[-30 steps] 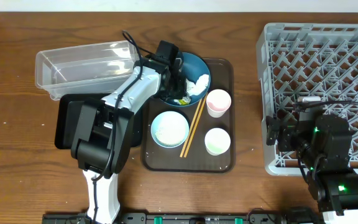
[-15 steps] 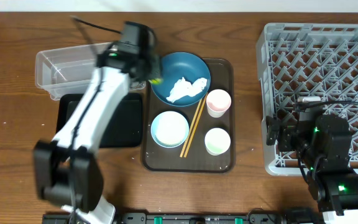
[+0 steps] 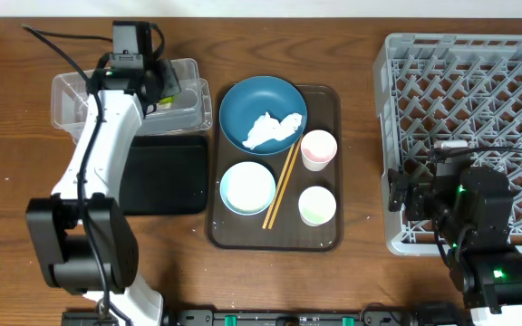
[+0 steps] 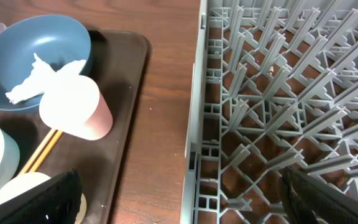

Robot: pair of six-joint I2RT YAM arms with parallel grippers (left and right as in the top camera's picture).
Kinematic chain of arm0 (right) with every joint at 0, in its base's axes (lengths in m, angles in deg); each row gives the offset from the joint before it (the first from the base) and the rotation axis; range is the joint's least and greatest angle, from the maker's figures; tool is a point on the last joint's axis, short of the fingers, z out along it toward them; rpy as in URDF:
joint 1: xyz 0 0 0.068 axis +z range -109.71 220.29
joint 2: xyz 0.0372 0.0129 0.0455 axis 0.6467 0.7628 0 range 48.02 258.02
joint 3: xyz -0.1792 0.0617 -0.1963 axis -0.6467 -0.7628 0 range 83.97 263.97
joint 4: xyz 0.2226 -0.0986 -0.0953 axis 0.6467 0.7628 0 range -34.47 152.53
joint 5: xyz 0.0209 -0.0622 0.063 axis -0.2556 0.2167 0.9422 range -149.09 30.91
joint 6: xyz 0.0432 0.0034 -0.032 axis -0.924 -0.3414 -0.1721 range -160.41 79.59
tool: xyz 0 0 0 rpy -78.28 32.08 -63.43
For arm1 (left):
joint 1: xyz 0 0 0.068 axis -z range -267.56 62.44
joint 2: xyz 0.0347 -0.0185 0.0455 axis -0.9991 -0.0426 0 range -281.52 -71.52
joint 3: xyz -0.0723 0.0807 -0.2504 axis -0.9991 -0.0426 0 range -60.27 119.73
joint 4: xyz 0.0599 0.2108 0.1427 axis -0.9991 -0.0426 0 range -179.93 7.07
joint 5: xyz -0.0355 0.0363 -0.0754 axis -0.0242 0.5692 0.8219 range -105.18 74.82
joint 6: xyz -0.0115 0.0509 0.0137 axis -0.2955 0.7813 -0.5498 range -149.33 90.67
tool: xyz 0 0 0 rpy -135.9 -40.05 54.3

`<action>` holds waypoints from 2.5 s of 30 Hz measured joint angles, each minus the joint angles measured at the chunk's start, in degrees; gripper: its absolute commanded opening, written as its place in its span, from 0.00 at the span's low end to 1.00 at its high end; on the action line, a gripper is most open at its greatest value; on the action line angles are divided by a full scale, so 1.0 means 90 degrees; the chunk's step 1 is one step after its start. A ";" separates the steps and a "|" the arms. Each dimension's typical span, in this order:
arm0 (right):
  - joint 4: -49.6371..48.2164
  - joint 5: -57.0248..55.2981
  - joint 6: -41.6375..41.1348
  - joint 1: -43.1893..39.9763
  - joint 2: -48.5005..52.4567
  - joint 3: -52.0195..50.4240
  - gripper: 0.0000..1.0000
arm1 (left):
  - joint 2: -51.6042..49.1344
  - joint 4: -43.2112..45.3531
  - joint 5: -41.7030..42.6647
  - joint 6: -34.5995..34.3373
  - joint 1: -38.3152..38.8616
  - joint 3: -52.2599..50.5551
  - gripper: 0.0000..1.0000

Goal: Sort waste into correct bins and load items into the dishwasher rack
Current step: 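Carry wrapper with left gripper and drop it into clear bin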

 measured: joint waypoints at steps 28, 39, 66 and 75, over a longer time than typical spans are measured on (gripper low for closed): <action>0.0073 0.0000 0.0000 0.0000 0.0000 0.0000 0.99 | 0.0189 -0.0100 -0.0797 0.0017 0.0804 0.0000 0.43; 0.0080 0.0000 0.0000 0.0000 0.0000 0.0000 0.99 | -0.0270 0.0010 -0.1001 0.0015 0.0240 0.0000 0.39; 0.0214 0.0000 0.0000 0.0000 0.0000 0.0000 0.99 | 0.0563 -0.0255 -0.0559 -0.0002 0.0362 0.0068 0.49; 0.0216 0.0000 0.0000 0.0000 0.0000 0.0000 0.99 | 0.0294 -0.0313 -0.0359 -0.0002 0.0355 0.0066 0.49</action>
